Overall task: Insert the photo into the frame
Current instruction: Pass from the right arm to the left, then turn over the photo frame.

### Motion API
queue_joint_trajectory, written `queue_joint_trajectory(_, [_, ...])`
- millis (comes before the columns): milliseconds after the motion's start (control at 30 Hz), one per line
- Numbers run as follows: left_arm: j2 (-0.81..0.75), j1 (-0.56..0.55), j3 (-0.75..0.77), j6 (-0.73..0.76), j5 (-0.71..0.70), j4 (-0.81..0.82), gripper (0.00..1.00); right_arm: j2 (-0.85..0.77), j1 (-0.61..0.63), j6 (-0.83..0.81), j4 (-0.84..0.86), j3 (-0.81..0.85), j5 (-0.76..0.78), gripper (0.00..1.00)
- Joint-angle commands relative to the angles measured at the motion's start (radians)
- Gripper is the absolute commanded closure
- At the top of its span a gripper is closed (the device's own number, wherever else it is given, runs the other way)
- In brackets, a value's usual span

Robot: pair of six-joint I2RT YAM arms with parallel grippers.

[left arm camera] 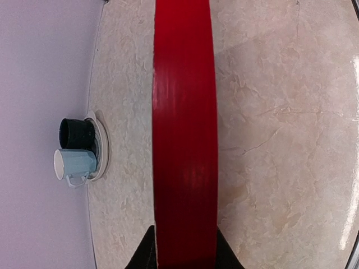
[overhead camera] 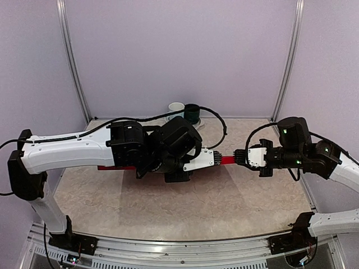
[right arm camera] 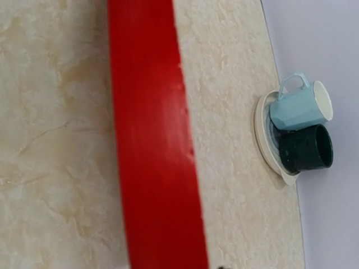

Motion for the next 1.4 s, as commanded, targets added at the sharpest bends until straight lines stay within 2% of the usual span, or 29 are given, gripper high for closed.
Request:
queue_joint_trajectory(0, [0.014,0.001,0.02,-0.036,-0.027,0.023,0.93,-0.02,0.009,0.089,-0.014,-0.011,-0.063,1.0])
queue_joint_trajectory(33, [0.016,0.002,0.022,-0.039,-0.031,0.024,0.95,-0.023,0.01,0.097,-0.007,-0.008,-0.052,0.96])
queue_joint_trajectory(100, [0.015,0.004,0.025,-0.048,-0.037,0.033,0.96,-0.031,0.01,0.112,0.008,-0.001,-0.041,0.77])
queue_joint_trajectory(133, [0.014,0.006,0.026,-0.054,-0.039,0.041,0.97,-0.038,0.01,0.118,0.014,0.002,-0.038,0.65])
queue_joint_trajectory(200, [0.008,0.013,0.023,-0.071,-0.047,0.068,0.97,-0.054,0.009,0.139,0.032,0.008,-0.024,0.31])
queue_joint_trajectory(267, [-0.008,0.024,0.016,-0.091,-0.064,0.102,0.98,-0.078,0.009,0.16,0.053,0.01,0.004,0.09])
queue_joint_trajectory(300, [-0.015,0.031,0.008,-0.1,-0.065,0.12,0.98,-0.096,0.009,0.177,0.07,0.011,0.023,0.02])
queue_joint_trajectory(433, [-0.054,0.045,-0.02,-0.129,-0.076,0.186,0.97,-0.159,0.009,0.254,0.163,0.01,0.118,0.01])
queue_joint_trajectory(767, [-0.073,0.06,-0.017,-0.194,-0.185,0.306,1.0,-0.394,0.009,0.376,0.42,-0.077,0.121,0.01])
queue_joint_trajectory(1067, [-0.11,0.071,0.019,-0.245,-0.327,0.439,1.0,-0.362,0.009,0.411,0.413,-0.105,0.148,0.01])
queue_joint_trajectory(1367, [-0.221,0.109,-0.037,-0.379,-0.454,0.593,1.0,-0.329,0.009,0.447,0.445,-0.134,0.105,0.01])
